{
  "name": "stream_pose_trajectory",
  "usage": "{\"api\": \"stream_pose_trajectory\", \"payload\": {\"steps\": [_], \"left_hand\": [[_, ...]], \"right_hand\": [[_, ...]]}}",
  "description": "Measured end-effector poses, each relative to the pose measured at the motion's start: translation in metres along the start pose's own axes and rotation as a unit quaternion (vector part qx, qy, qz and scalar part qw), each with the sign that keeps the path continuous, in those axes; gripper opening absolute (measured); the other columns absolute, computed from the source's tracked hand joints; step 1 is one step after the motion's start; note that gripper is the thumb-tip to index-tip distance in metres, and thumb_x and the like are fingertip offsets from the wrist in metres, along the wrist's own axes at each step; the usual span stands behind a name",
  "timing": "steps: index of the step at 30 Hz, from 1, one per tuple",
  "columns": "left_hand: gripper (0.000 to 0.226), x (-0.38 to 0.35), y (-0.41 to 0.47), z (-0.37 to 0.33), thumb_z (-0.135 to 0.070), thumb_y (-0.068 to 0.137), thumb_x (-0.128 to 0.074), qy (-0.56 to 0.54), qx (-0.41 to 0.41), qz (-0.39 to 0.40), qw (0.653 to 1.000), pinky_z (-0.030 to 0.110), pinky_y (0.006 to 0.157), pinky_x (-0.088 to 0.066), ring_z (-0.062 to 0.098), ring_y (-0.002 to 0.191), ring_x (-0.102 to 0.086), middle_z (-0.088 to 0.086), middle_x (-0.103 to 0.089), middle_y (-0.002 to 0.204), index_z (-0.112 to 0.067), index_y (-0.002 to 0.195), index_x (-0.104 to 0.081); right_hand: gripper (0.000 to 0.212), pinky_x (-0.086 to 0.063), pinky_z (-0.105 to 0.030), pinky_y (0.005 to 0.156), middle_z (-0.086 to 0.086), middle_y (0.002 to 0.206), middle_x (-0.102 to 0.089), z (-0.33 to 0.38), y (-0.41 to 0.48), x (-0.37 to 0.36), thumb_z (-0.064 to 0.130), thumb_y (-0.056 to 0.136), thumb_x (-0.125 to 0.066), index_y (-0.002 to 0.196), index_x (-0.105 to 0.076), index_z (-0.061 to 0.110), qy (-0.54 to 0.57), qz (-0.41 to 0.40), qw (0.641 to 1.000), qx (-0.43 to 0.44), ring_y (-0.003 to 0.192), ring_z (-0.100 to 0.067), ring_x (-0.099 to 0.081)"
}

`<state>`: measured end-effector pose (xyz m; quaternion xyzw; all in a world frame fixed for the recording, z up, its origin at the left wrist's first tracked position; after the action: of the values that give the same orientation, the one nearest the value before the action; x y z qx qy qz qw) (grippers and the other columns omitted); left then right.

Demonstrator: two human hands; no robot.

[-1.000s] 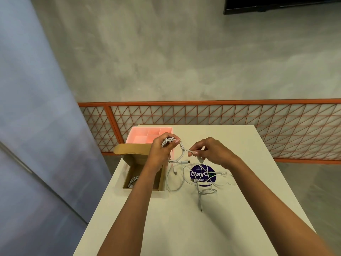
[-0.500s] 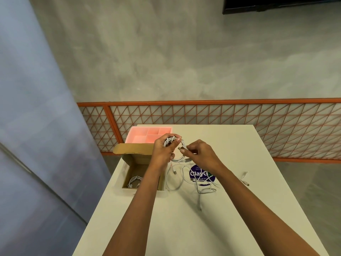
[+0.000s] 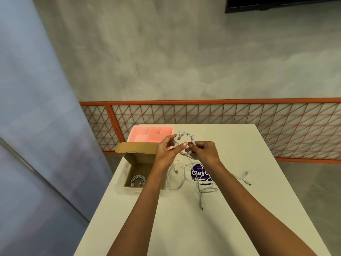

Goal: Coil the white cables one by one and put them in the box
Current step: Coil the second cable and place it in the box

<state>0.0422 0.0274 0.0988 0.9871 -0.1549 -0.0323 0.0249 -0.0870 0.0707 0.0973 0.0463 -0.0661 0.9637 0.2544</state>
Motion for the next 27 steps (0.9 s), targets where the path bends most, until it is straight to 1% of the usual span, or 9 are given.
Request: {"api": "stream_pose_trajectory", "payload": {"steps": [4,9,11,15,18,20,21,23,27], "left_hand": [[0.029,-0.001,-0.003,0.010,-0.030,0.082,-0.072,-0.019,0.024,-0.001,1.000,0.033,0.087,-0.054,0.020,0.103,-0.065,0.004,-0.071,0.106,-0.018,0.108,-0.067],[0.024,-0.006,-0.004,0.013,-0.018,0.086,-0.067,-0.070,0.023,-0.047,0.996,0.024,0.069,-0.055,0.018,0.081,-0.069,0.010,-0.072,0.090,-0.002,0.105,-0.068],[0.021,-0.007,-0.003,0.012,-0.015,0.086,-0.067,-0.060,0.006,-0.054,0.997,0.025,0.067,-0.056,0.018,0.076,-0.068,0.011,-0.071,0.086,-0.001,0.102,-0.069],[0.011,-0.012,-0.001,0.008,-0.015,0.087,-0.066,-0.042,-0.018,-0.067,0.997,0.032,0.073,-0.058,0.019,0.076,-0.067,0.010,-0.072,0.082,-0.005,0.092,-0.071],[0.009,-0.013,-0.001,0.007,-0.014,0.088,-0.065,-0.030,-0.040,-0.079,0.996,0.035,0.073,-0.057,0.021,0.075,-0.066,0.009,-0.071,0.078,-0.007,0.088,-0.069],[0.007,-0.013,-0.001,0.008,-0.015,0.088,-0.065,-0.021,-0.045,-0.085,0.995,0.034,0.070,-0.055,0.020,0.072,-0.065,0.006,-0.071,0.075,-0.012,0.084,-0.069],[0.007,-0.014,-0.001,0.009,-0.016,0.088,-0.066,-0.014,-0.049,-0.085,0.995,0.034,0.070,-0.055,0.018,0.072,-0.065,0.004,-0.071,0.075,-0.015,0.082,-0.069],[0.006,-0.013,-0.001,0.011,-0.018,0.088,-0.066,0.003,-0.060,-0.083,0.995,0.036,0.073,-0.056,0.019,0.074,-0.067,0.004,-0.072,0.078,-0.019,0.083,-0.070],[0.009,-0.011,-0.001,0.013,-0.020,0.088,-0.067,0.021,-0.076,-0.086,0.993,0.039,0.075,-0.056,0.021,0.078,-0.068,0.008,-0.073,0.082,-0.013,0.084,-0.070]], "right_hand": [[0.012,-0.055,-0.041,0.081,-0.018,0.086,-0.073,-0.001,0.001,0.001,0.013,0.088,-0.065,0.083,-0.072,0.004,0.016,-0.011,1.000,-0.005,0.076,-0.025,-0.066],[0.019,-0.054,-0.038,0.072,-0.016,0.074,-0.067,-0.002,0.002,0.001,0.018,0.086,-0.068,0.075,-0.069,0.003,0.014,-0.021,1.000,-0.004,0.069,-0.024,-0.060],[0.019,-0.054,-0.041,0.075,-0.017,0.078,-0.069,-0.002,0.001,0.001,0.019,0.086,-0.068,0.078,-0.070,0.002,0.005,-0.021,1.000,0.004,0.073,-0.026,-0.062],[0.015,-0.054,-0.041,0.084,-0.013,0.086,-0.070,0.001,0.003,0.003,0.015,0.088,-0.065,0.092,-0.071,0.001,0.021,-0.011,1.000,-0.013,0.082,-0.025,-0.064],[0.014,-0.051,-0.023,0.063,-0.011,0.085,-0.065,0.003,0.003,0.002,0.015,0.090,-0.064,0.084,-0.068,0.003,0.029,0.010,0.999,-0.033,0.080,-0.021,-0.059],[0.018,-0.045,-0.020,0.060,-0.009,0.087,-0.063,0.002,0.002,0.002,0.018,0.091,-0.063,0.075,-0.062,0.010,0.018,0.029,0.998,-0.054,0.079,-0.018,-0.059],[0.018,-0.046,-0.025,0.063,-0.009,0.089,-0.063,0.001,0.002,0.002,0.020,0.091,-0.062,0.076,-0.062,0.010,0.021,0.038,0.997,-0.069,0.078,-0.016,-0.059],[0.017,-0.051,-0.032,0.066,-0.009,0.091,-0.062,-0.001,0.003,0.003,0.020,0.091,-0.063,0.092,-0.065,0.003,0.039,0.054,0.992,-0.103,0.075,-0.013,-0.058],[0.022,-0.057,-0.023,0.060,-0.011,0.072,-0.057,-0.006,0.007,0.002,0.010,0.087,-0.066,0.099,-0.063,-0.008,0.099,0.051,0.983,-0.144,0.064,-0.016,-0.056]]}}
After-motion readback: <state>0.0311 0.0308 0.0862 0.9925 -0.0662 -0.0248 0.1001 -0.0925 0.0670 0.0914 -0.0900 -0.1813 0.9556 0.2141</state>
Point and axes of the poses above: each hand's wrist, its own y-axis towards the middle knuckle, its own x-axis out of the back of the hand, z = x × y, the point moved 2 cm from there along y, towards the middle knuckle
